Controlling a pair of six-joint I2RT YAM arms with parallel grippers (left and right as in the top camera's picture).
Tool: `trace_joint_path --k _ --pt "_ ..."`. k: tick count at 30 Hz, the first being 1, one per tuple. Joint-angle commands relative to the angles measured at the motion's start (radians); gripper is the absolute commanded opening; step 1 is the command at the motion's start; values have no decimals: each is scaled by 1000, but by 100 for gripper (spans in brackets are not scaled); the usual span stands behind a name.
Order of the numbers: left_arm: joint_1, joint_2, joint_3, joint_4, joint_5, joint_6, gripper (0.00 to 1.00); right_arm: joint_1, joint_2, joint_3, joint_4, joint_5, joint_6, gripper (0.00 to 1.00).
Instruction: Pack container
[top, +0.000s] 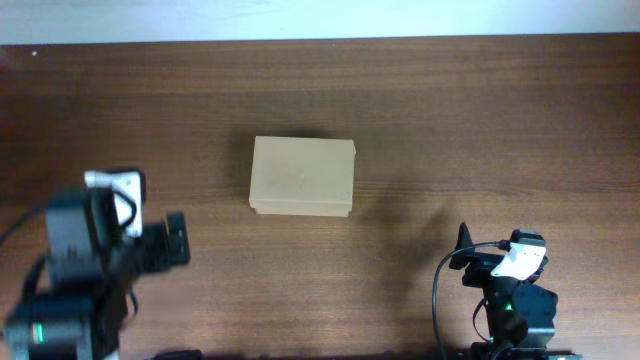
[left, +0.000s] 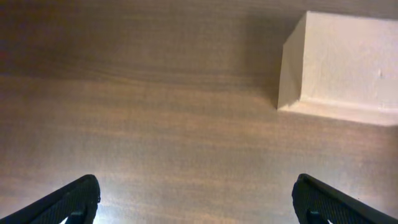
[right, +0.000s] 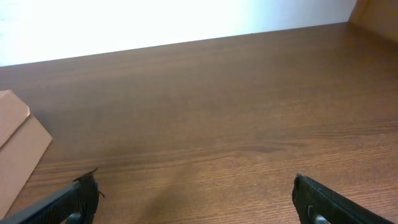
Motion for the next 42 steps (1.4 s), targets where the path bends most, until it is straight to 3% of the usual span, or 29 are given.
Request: trace_joint_path --k 1,3,11,17,25,32,42 --pt "-25 -167 -146 49 -69 12 100 -7 -10 -8 3 -5 8 99" --pt "-50 -273 -277 198 -85 11 100 -7 -10 -8 3 -5 8 99" --pt "-138 -590 -818 1041 -79 12 100 -7 -10 -8 3 -5 8 99" --pt "-140 -722 -1045 1345 -79 12 100 -7 -10 -8 3 -5 8 99" --pt "-139 -841 -1181 1359 -79 12 100 -7 -10 -8 3 -5 8 99" --pt "-139 -841 -1191 1165 -89 12 100 -7 -10 -8 3 -5 8 99" --pt "-139 -841 -1193 1177 -89 12 100 -7 -10 -8 3 -5 8 99"
